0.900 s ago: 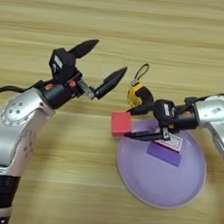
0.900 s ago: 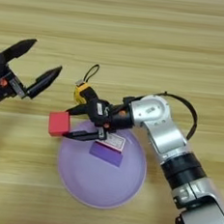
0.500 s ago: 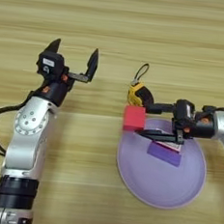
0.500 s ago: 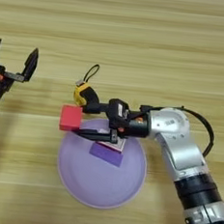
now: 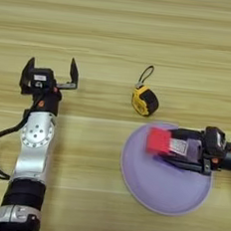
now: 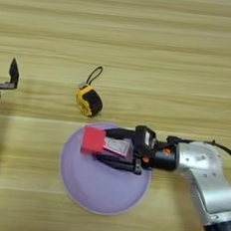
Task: Move the objects on the table
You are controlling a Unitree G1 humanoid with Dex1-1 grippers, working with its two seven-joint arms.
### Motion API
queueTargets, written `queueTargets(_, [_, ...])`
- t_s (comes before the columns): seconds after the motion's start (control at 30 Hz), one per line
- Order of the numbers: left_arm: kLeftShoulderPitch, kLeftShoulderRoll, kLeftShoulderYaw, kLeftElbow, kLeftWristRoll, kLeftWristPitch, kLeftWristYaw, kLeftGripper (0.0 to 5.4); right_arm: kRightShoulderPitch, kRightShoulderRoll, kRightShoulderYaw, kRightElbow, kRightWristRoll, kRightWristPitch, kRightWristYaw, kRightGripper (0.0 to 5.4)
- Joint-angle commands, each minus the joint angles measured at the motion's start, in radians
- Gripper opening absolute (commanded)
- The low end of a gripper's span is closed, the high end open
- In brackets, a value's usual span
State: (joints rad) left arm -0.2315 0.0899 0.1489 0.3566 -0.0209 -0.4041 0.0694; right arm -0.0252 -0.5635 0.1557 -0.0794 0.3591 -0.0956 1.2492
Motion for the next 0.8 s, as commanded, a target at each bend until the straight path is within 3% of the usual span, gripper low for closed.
queueTargets(0.03, [-0.033, 0.003, 0.003, 0.055, 0.015, -0.036, 0.016, 5.40, 0.051, -0.038, -0.005, 0.005, -0.006, 0.002, 0.009, 2.33])
queueTargets(0.33, [-0.057, 0.008, 0.015, 0.115, 0.011, -0.082, 0.012, 5.40, 0.073, -0.037, 0.060, 0.095, -0.092, -0.042, 0.013, 2.33])
queueTargets(0.8, [-0.074, 0.010, 0.014, 0.156, 0.009, -0.103, 0.004, 5.40, 0.060, -0.035, 0.113, 0.119, -0.117, -0.050, 0.028, 2.33])
